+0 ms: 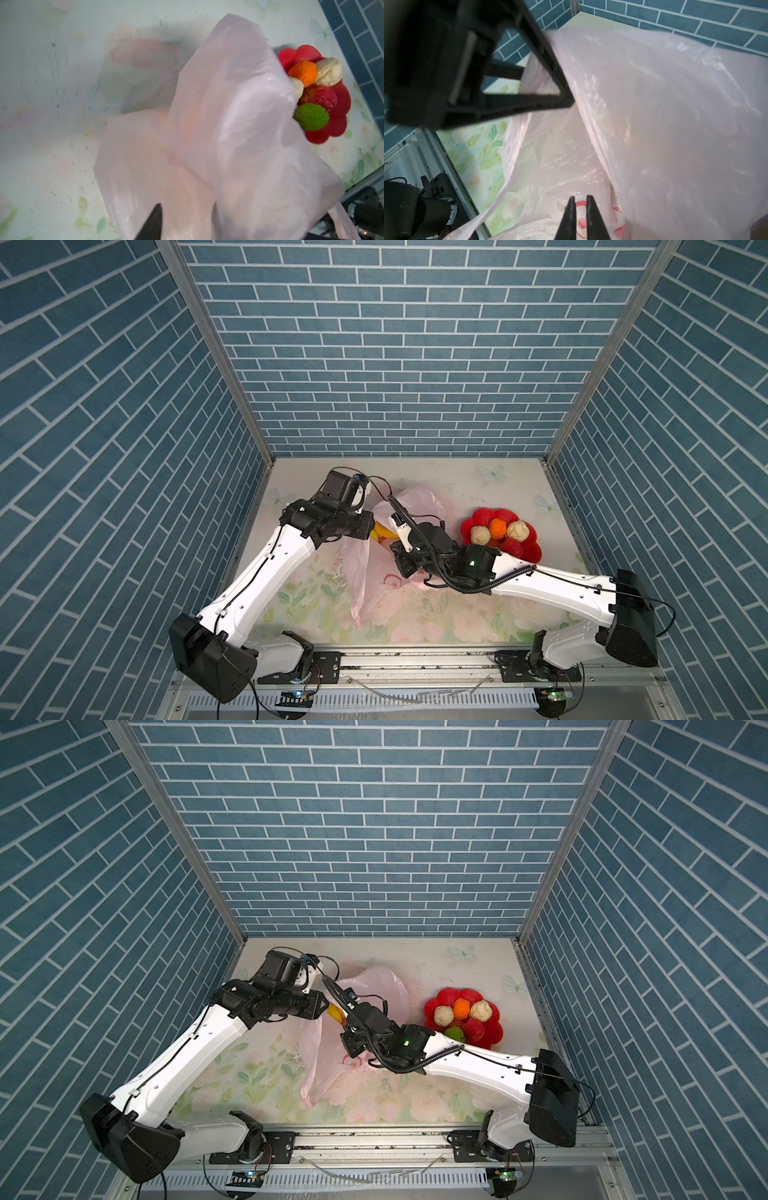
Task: Take the fake fruits out of the plastic bag
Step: 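Move the right gripper into the bag opening while the left holds the bag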
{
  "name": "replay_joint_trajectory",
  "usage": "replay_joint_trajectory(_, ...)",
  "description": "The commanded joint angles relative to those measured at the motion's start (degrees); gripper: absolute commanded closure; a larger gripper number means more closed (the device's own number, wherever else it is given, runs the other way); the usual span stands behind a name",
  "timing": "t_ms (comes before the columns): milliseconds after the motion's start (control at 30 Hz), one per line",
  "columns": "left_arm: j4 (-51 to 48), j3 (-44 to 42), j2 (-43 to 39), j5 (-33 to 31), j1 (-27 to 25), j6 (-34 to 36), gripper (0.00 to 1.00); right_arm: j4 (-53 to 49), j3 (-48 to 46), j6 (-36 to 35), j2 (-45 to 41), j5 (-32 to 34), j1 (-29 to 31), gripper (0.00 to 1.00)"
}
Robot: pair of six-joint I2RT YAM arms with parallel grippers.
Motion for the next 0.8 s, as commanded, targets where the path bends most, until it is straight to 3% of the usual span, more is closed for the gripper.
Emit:
replay_joint_trajectory(0, 0.95, -3.33, -3.82, -2.0, -0.26, -4.95, 0.37, 0.91, -1.29, 0.51, -3.14, 0.68, 0.04, 0.87)
replay_joint_trajectory(167, -1.0, -7.02, -9.22, -5.95, -1.98, -9.0, 0.14, -0.66, -0.98, -0.35, -4.23, 0.45, 0.03, 0.87)
replay_joint_trajectory(300, -4.23, -9.77, -12.58, -10.19, -6.07, -12.93, 0.05, -2.13, -0.52, -1.62, -5.41, 1.06, 0.02, 0.86)
replay_joint_trajectory(600, -4.34, -18.36, -17.3, -19.38, -15.93, -24.64, 0.01, -10.27, 3.79, -5.77, -6.32, 4.91, -0.12, 0.78)
replay_joint_trajectory(767, -5.43, -19.52, -15.93, -25.31, -18.24, -28.13, 0.01, -11.64, 5.04, -6.09, -5.92, 4.98, -0.15, 0.79)
